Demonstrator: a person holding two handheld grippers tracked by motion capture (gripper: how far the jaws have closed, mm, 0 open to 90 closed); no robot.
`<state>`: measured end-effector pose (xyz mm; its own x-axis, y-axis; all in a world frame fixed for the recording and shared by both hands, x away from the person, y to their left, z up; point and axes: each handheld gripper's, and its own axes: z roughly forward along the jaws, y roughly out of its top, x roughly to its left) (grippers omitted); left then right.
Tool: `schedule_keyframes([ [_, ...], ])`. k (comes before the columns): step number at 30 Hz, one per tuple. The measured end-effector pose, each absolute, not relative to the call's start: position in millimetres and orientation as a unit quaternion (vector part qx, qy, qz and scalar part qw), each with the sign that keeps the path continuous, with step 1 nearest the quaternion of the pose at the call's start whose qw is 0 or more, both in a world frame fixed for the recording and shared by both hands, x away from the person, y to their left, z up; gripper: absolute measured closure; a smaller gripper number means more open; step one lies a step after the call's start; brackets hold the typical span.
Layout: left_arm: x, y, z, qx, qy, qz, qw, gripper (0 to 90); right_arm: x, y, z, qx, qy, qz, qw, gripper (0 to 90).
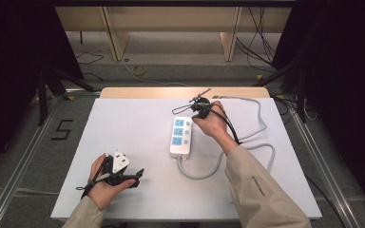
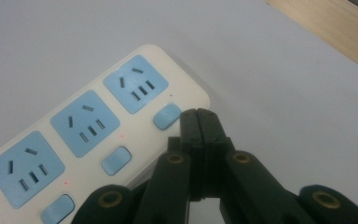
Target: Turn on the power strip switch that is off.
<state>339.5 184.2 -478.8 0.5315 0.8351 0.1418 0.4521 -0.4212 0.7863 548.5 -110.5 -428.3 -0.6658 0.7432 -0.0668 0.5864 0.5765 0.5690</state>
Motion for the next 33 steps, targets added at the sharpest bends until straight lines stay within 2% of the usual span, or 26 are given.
schedule_keyframes([
  [33, 340.2, 183.8, -479.0, 0.8, 0.401, 0.268, 0.356, 16.0, 554.6, -100.0, -429.8, 0.376, 0.879, 0.252, 0.151, 90.0],
])
